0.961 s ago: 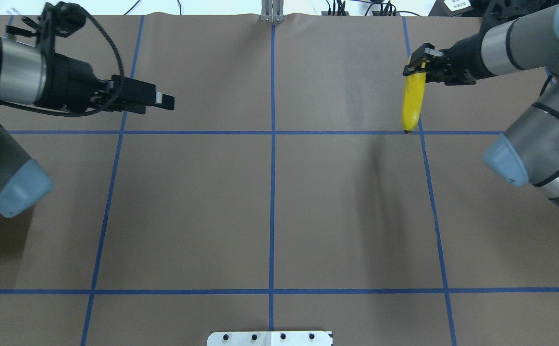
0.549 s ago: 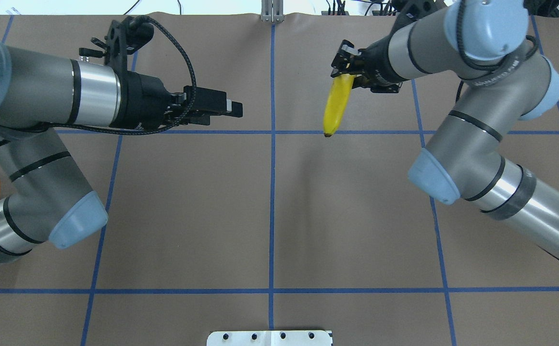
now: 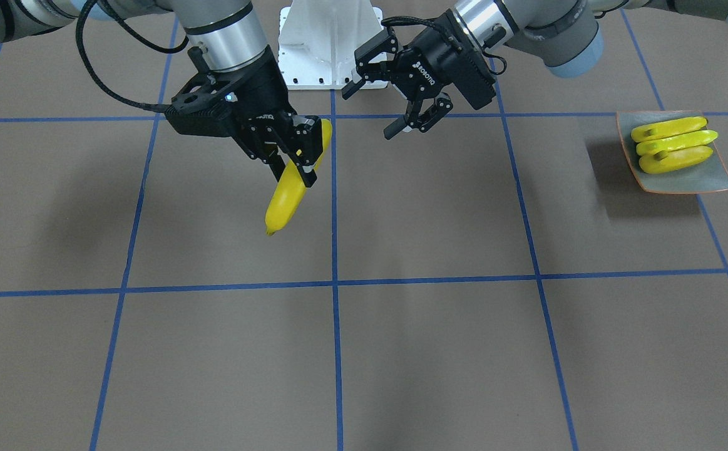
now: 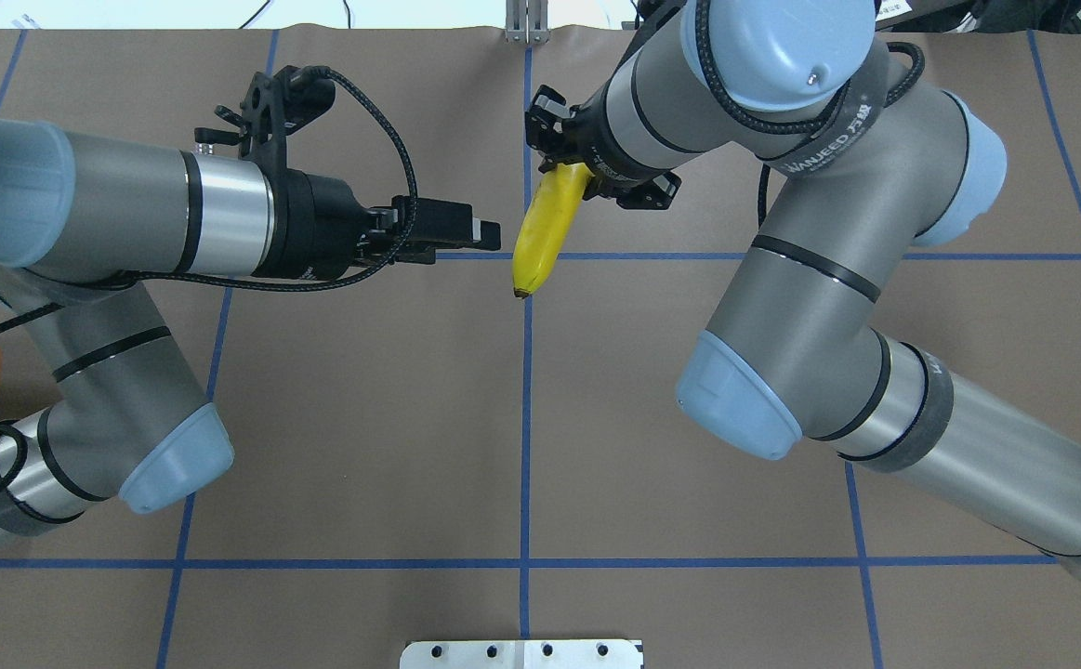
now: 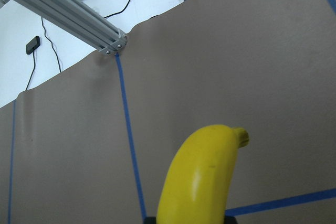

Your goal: Transfer all bananas from basket to plate

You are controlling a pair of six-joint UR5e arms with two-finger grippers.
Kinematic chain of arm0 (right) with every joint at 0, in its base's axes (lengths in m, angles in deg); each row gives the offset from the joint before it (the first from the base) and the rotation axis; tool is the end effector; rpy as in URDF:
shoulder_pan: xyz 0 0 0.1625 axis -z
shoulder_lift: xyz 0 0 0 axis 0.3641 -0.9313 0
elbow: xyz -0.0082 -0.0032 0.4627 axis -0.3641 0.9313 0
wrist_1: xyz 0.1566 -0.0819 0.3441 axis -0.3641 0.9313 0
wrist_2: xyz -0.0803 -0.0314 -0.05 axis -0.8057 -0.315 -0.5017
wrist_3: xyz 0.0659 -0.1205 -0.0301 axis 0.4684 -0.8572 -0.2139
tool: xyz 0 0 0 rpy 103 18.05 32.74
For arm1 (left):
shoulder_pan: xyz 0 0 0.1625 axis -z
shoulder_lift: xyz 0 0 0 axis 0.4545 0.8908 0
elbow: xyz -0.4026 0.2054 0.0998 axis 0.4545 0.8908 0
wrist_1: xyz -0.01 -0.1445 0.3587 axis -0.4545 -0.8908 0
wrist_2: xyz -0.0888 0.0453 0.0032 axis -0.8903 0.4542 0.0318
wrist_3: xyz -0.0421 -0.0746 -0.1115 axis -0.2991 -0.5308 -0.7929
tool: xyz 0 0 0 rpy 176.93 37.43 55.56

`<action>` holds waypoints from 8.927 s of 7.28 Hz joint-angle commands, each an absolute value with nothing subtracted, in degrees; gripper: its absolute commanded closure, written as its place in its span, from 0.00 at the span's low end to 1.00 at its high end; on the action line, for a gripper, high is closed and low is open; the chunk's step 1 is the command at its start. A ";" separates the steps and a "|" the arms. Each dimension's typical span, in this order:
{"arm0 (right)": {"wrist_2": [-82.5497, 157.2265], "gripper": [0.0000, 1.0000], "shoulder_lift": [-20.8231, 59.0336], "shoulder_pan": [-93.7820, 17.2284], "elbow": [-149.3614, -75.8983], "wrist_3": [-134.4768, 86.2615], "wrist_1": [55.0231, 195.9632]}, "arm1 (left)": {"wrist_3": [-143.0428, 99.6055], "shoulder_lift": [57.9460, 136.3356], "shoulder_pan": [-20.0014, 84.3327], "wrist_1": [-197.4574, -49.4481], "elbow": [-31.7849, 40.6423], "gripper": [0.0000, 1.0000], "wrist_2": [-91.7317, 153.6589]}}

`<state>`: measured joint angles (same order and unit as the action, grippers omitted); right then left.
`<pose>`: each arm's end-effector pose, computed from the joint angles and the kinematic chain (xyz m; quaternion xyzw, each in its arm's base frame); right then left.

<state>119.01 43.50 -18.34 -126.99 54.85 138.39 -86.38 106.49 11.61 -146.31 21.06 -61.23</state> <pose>-0.4477 -0.4986 0.1471 0.0462 -0.5219 0.2650 0.8095 0.4145 -0.4295 0.1919 0.1768 0.7170 -0.0112 0.6742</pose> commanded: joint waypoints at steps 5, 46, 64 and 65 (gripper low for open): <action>118.82 1.00 47.16 -16.18 -127.74 56.69 139.01 | -86.09 107.17 9.97 -146.30 20.86 0.02 -61.15; 151.34 0.00 3.76 -69.52 -126.43 -34.25 138.04 | -47.79 59.52 50.01 -185.69 -6.32 0.00 -80.66; 146.94 0.00 -11.37 -69.70 -125.01 -47.20 139.98 | -4.53 62.17 66.40 -94.27 23.67 0.00 -84.70; 146.94 0.00 -11.37 -69.70 -124.93 -47.11 139.98 | -4.53 62.17 66.40 -94.27 23.59 0.00 -84.53</action>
